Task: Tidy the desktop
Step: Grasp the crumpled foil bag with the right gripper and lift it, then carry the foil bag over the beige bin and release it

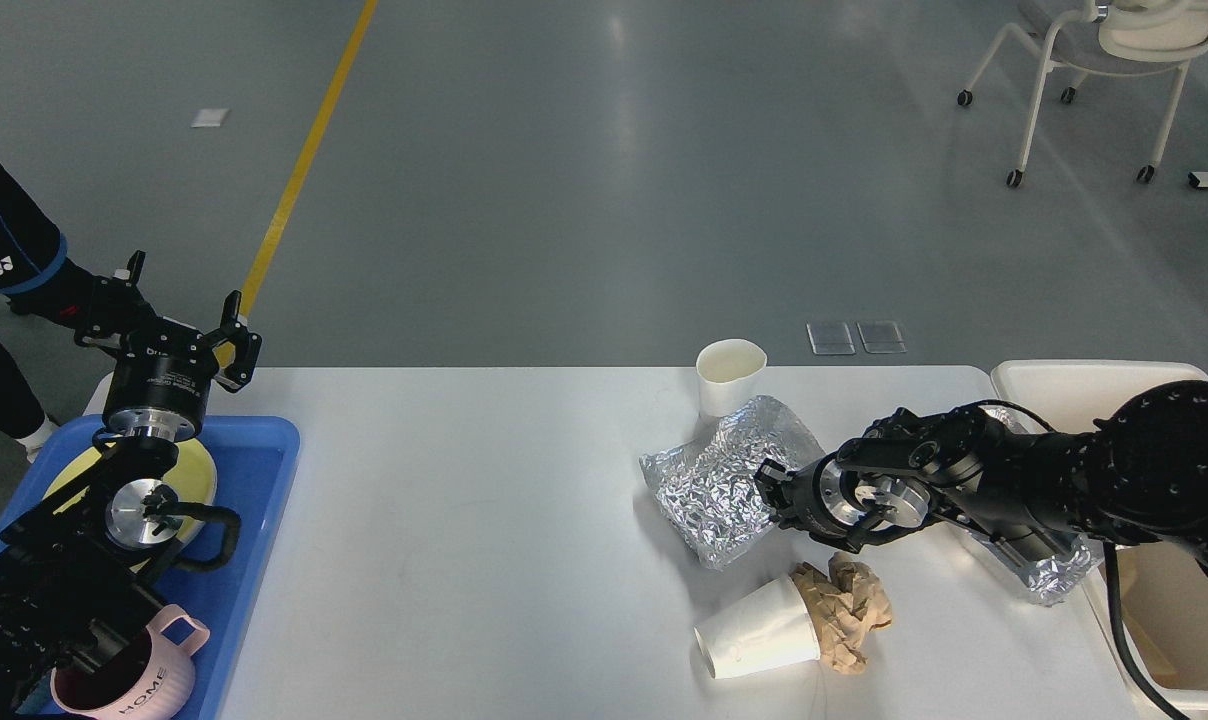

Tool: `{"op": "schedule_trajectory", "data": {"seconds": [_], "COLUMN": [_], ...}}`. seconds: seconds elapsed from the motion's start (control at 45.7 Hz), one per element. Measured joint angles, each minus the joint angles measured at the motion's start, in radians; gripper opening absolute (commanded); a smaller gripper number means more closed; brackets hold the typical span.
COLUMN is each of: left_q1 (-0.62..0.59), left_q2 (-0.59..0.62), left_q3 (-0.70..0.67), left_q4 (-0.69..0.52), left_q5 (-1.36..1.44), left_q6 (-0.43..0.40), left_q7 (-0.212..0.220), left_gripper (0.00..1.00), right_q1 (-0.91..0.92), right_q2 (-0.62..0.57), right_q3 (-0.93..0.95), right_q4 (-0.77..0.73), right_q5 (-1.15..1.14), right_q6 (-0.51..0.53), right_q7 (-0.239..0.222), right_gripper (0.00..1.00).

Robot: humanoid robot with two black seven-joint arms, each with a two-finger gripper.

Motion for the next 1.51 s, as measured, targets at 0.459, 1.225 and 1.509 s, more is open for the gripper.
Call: {"op": "schedule_trajectory", "data": {"seconds": [0.459,1.225,1.509], "left_q1": [0.0,0.0,0.0], "left_q2": [0.0,0.0,0.0], "left_q3": [0.0,0.0,0.0], "left_q4": [-0.001,0.0,0.0], "left_q5": [0.0,0.0,0.0], "left_q6": [0.0,0.001,0.001], "left_q7": [0.0,0.0,0.0], "left_gripper": [0.97,0.97,0.97], "right_q1": [0.163,1.31,1.318], "right_q2": [-0.123,-0.332,-0.376], "right_q3": [-0.047,-0.3,-0.385], "right_q4": [0.162,0.64,0.629], "right_q5": [-0.021,-0.142,-0.164], "right_q6": [0.093,0.738,0.722], "right_q7": [-0.003,-0.014,-0.015], "right_gripper": [0.0,0.0,0.0]}}
